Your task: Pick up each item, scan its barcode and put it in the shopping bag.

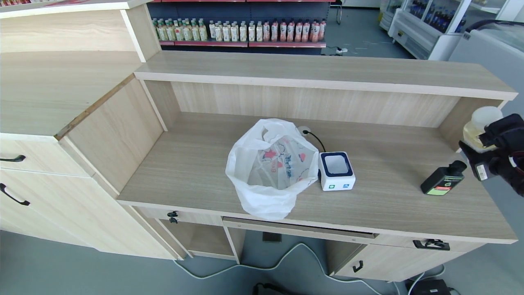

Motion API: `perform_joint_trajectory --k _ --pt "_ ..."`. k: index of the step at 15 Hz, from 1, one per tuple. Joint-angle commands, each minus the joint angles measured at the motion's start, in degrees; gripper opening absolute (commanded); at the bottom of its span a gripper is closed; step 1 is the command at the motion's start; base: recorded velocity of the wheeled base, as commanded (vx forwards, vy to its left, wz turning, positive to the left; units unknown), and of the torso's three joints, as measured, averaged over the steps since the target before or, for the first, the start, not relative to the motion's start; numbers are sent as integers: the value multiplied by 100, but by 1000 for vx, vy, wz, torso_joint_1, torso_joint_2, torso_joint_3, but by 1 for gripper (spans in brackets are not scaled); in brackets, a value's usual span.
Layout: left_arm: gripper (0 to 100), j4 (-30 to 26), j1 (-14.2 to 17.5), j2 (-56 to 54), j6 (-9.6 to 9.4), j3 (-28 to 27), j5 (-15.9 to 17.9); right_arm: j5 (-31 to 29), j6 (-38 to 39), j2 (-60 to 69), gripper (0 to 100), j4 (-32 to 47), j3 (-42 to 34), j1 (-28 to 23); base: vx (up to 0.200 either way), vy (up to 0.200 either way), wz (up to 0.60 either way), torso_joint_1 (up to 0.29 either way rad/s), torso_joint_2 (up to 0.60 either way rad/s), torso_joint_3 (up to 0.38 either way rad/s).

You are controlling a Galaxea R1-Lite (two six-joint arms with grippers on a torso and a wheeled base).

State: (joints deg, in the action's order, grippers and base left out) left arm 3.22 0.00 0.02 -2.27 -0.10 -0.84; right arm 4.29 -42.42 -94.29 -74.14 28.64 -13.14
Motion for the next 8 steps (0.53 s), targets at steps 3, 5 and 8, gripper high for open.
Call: perform_joint_trajectory --k 3,5,8 --pt "100 3 0 -2 -2 1 -4 713 -372 -757 0 -927 81 400 0 0 600 -1 1 -2" --pt "100 3 0 -2 -2 1 -4 1346 -398 -1109 0 -1234 125 593 0 0 0 0 0 0" --pt "100 3 0 -2 -2 1 -4 1891 -671 -1574 0 -1586 204 760 0 0 0 0 0 0"
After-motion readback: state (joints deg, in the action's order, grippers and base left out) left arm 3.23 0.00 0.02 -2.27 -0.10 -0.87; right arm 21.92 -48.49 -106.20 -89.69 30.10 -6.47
